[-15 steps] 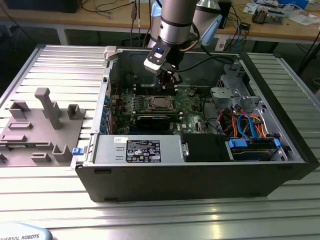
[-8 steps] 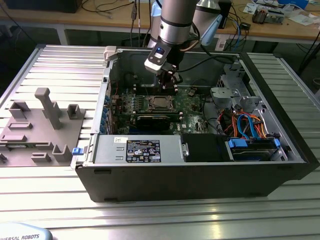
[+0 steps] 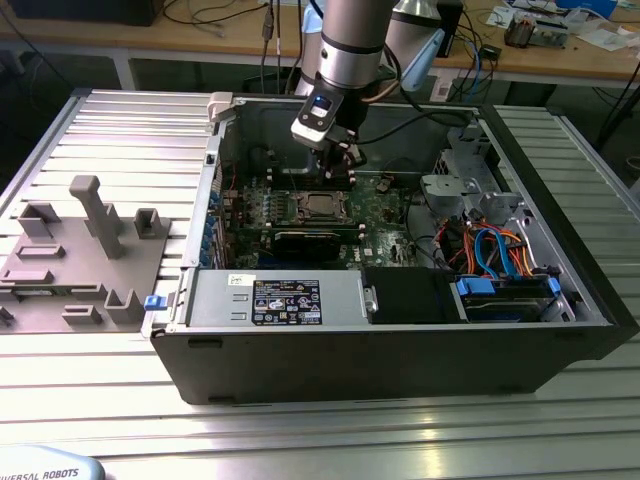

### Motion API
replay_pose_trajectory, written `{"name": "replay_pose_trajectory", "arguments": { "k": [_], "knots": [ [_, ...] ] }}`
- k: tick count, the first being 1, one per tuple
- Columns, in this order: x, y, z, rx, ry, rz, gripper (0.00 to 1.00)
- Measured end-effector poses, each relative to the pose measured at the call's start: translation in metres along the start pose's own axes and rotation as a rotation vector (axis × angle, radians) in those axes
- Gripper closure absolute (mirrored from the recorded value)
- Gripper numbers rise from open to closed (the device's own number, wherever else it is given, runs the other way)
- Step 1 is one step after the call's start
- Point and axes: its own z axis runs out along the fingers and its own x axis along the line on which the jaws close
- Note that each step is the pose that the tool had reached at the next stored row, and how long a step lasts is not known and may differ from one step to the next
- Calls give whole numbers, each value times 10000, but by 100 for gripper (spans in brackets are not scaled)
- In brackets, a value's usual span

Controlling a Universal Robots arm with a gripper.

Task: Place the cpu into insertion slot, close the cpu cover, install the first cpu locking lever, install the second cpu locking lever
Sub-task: 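Install the first cpu locking lever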

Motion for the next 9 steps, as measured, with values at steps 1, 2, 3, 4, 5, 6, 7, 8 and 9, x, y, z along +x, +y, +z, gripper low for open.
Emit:
{"name": "replay_pose_trajectory", "arguments": {
  "k": [1,2,3,4,5,6,7,8,9],
  "knots": [
    [0,0,0,3,-5,-85,89],
    [0,0,0,5,-9,-166,89],
    [0,0,0,7,-13,-234,89],
    [0,0,0,7,-15,-282,89],
    [0,0,0,9,-18,-338,89],
    [0,0,0,11,-21,-394,89],
    [0,0,0,14,-26,-490,89],
    [0,0,0,16,-30,-563,89],
    [0,0,0,16,-33,-605,89]
  ]
}}
